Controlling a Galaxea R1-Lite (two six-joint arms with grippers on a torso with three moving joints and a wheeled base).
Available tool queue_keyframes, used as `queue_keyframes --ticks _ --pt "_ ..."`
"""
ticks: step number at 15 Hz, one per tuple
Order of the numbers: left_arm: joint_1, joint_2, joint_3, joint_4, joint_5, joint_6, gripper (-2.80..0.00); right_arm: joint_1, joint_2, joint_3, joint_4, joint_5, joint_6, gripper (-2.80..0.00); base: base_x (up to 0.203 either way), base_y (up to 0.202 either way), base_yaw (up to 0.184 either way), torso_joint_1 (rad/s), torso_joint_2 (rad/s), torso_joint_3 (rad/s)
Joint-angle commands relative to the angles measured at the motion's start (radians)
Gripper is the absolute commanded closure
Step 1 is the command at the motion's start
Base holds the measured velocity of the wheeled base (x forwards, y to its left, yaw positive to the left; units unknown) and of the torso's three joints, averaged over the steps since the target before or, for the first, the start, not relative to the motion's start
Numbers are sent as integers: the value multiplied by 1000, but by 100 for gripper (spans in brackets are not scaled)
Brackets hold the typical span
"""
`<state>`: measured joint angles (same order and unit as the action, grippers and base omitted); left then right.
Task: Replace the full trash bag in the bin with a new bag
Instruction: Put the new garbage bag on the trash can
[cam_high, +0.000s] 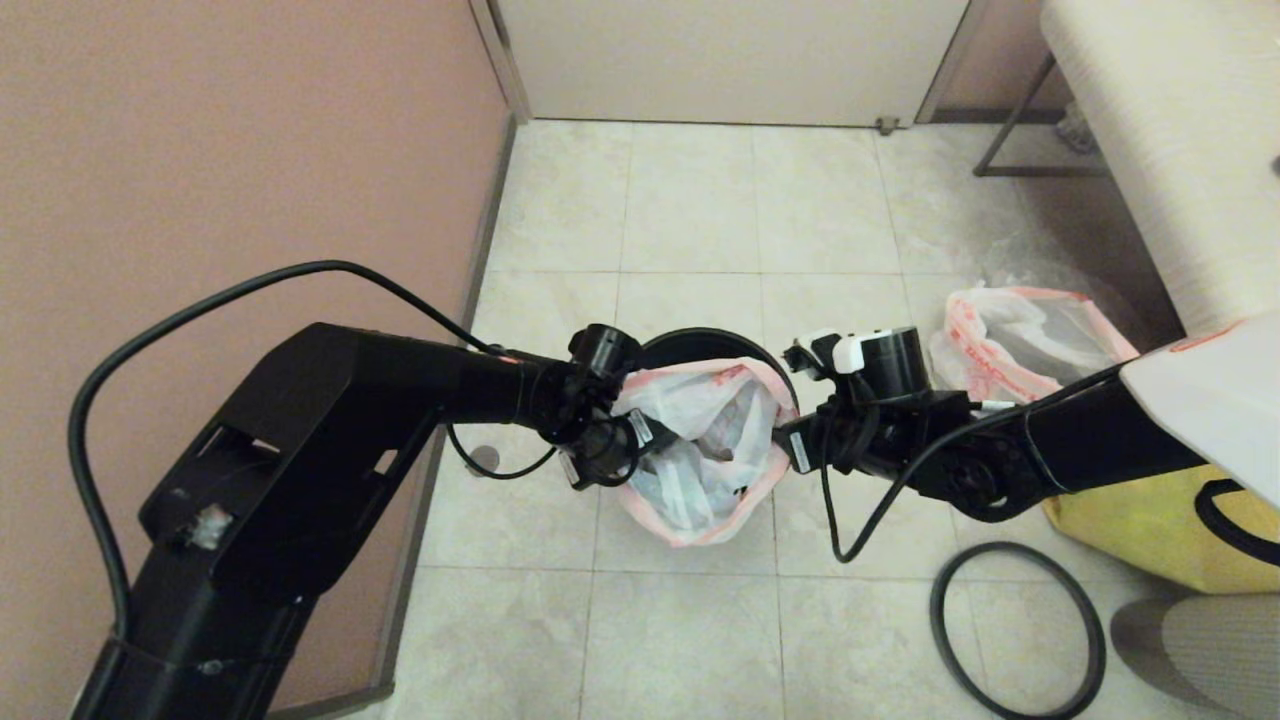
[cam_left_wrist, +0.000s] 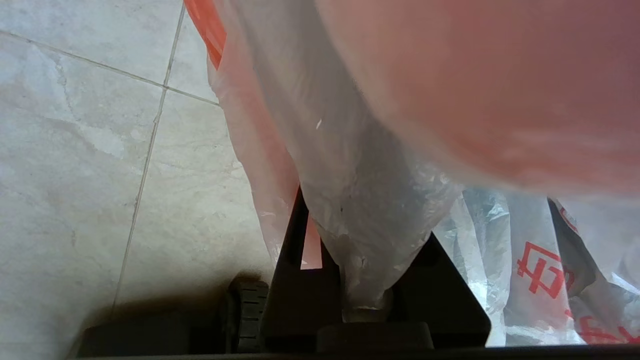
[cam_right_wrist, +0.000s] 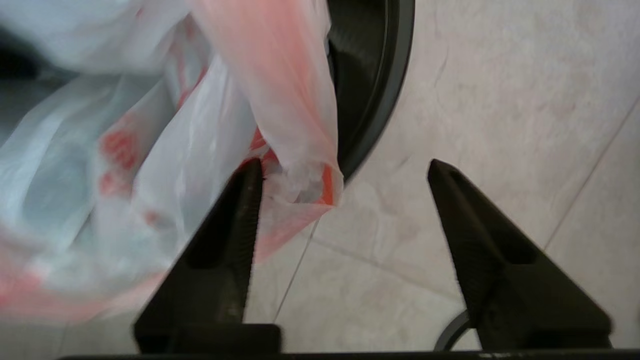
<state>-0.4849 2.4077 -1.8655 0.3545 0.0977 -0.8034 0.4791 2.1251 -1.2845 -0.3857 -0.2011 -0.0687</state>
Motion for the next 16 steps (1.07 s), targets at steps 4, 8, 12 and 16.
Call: queue_keyframes --ticks 4,8,12,16 --pt "0 4 0 0 1 -5 0 -7 44 -36 -1 -1 0 0 0 0 0 0 0 0" --pt "2 4 0 0 1 -7 0 -12 27 -14 0 -4 22 0 0 0 0 0 0 0" --pt "3 4 -6 -2 1 -7 0 -28 -39 177 8 -2 65 0 0 0 0 0 0 0" --pt "5 7 -14 3 -1 -7 0 -49 102 99 -1 6 70 0 0 0 0 0 0 0"
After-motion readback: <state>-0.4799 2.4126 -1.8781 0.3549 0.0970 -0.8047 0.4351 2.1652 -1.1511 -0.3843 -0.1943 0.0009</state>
